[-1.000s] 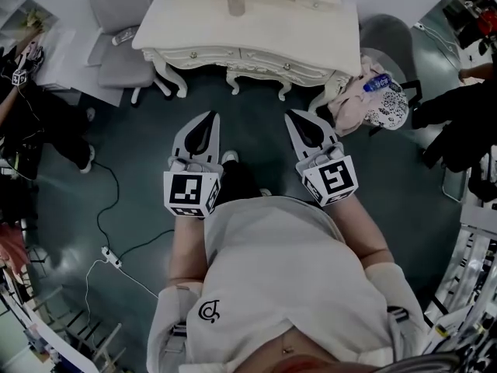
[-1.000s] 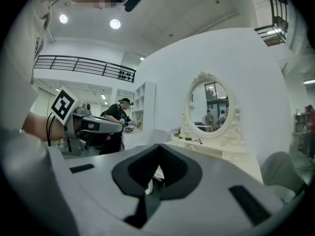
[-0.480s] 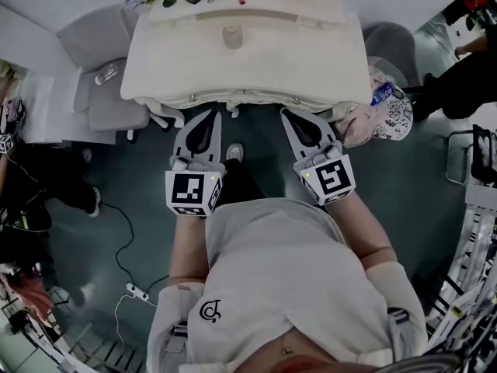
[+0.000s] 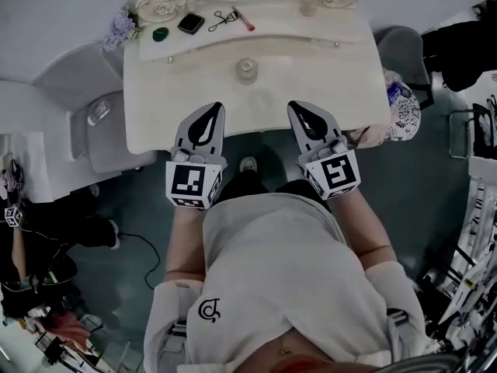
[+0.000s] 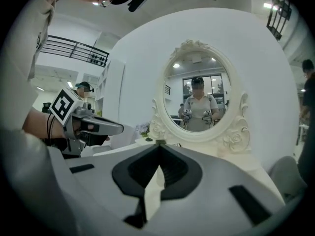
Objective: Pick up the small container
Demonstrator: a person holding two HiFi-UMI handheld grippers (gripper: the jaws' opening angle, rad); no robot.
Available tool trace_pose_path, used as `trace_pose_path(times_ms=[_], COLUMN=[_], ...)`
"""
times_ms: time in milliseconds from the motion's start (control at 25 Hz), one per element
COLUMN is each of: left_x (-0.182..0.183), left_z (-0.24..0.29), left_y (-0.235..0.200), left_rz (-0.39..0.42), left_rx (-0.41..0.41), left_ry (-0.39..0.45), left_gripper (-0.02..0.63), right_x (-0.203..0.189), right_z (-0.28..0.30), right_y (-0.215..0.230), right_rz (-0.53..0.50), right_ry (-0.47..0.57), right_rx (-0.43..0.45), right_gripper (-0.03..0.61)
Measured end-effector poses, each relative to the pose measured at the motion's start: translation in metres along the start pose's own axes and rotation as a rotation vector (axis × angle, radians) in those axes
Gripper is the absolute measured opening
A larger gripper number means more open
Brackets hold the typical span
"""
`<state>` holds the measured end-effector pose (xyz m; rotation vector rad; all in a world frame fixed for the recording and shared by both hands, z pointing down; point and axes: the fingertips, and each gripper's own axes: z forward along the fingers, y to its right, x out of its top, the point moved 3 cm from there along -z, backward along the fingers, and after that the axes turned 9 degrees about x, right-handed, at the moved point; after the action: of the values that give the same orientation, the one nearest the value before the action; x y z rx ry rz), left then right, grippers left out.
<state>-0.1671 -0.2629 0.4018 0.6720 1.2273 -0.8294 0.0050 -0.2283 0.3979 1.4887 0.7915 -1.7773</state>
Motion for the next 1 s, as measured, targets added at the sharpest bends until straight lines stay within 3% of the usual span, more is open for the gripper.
trace_pose_path(times_ms=[240,400,600,680,800,920,1000], left_x=[-0.026,-0.039,-0.059,-0.073,-0.099,-0.115,-0.124], left_z=[0.048,0.069,0.091,0.102,0.116,0.132,0.144], left_y=[-0.01,-0.014,-0.004,0.001,0.003,0.003,0.004], left_rz=[-0.051,-0.082,-0.023,-0.008,-0.02,-0.011,-0.011], left_rx=[-0.114,-0.109,-0.142,-0.146,-0.133,-0.132,-0.14], left_ry=[-0.053,-0.039,-0.032,-0.052,-0.106,-0.142,-0.161], left_gripper=[0.012,0.012,0.018,0.067,0.219,0.254,0.324], right_x=[-0.024,-0.039,-0.057,-0.069,-0.093,-0.11,-0.117], right_z=[0.036,0.054,0.075,0.08,0.086,0.093,0.096], right_y=[0.031,0.046,0.063,0.071,0.08,0.088,0.092], right_rz=[0.067,0.089,0.102,0.114,0.139,0.166,0.188], right_ry=[-0.062,-0.09,-0.102,-0.113,-0.137,-0.155,-0.159], right_rx=[-0.029,0.007,0.061,0.068,0.069,0.072,0.075], right_gripper=[0.008,0.008,0.008,0.008,0.008,0.008,0.008])
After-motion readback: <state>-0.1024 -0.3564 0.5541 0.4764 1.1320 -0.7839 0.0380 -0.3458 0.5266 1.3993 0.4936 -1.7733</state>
